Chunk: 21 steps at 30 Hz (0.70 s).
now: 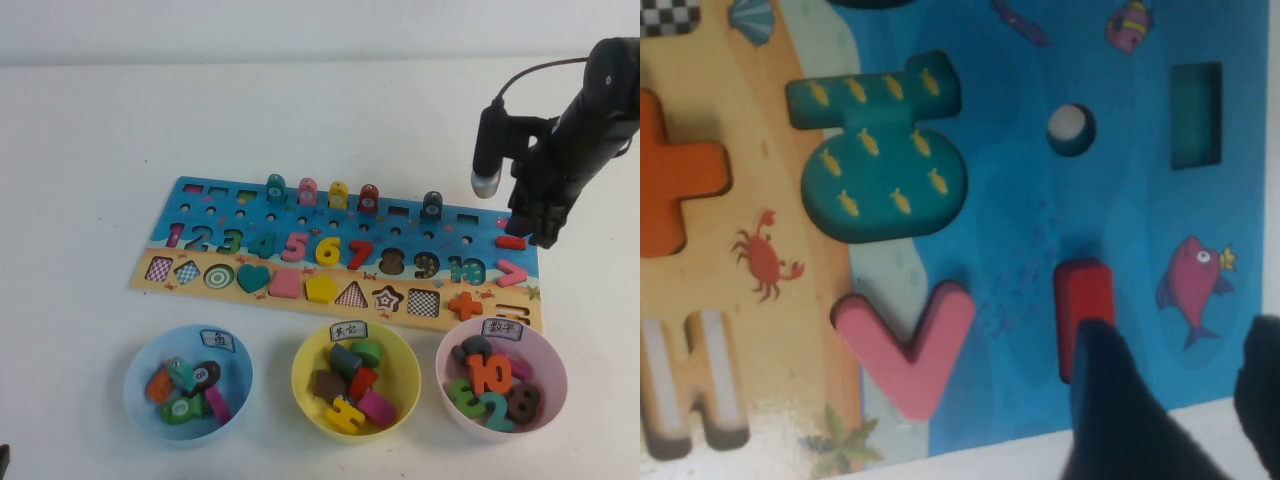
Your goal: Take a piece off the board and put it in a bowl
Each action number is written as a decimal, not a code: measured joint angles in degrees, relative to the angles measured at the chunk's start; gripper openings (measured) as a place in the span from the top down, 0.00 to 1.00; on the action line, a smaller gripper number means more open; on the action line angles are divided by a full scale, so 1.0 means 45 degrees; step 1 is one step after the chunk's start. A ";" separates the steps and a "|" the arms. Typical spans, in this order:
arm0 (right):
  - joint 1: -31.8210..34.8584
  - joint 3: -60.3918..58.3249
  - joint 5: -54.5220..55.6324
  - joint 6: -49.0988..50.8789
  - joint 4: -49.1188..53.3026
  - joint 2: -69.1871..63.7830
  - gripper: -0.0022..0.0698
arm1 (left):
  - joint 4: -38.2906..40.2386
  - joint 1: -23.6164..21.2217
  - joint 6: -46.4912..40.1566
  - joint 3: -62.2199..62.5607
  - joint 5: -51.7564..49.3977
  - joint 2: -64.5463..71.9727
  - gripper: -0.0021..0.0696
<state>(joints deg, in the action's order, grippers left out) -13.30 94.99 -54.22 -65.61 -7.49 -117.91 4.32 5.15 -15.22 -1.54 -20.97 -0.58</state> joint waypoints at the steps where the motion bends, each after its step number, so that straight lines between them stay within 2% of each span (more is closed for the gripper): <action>1: 0.0000 0.0000 0.0057 0.0000 0.0000 0.0000 0.61 | 0.0000 0.0000 0.0000 0.0000 0.0000 0.0000 0.98; 10: 0.0000 0.0017 0.0193 0.0000 0.0211 -0.0631 0.59 | 0.0000 0.0000 0.0000 0.0000 0.0000 0.0000 0.98; 17: 0.0075 0.0017 0.0616 0.0000 0.0235 -0.0770 0.47 | 0.0000 0.0000 0.0000 0.0000 0.0000 0.0000 0.98; 21: 0.0193 0.0017 0.0682 0.0000 0.0235 -0.0778 0.43 | 0.0000 0.0000 0.0000 0.0000 0.0000 0.0000 0.98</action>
<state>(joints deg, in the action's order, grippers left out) -12.43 95.07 -51.15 -65.61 -6.44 -121.41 4.32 5.15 -15.22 -1.54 -20.97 -0.58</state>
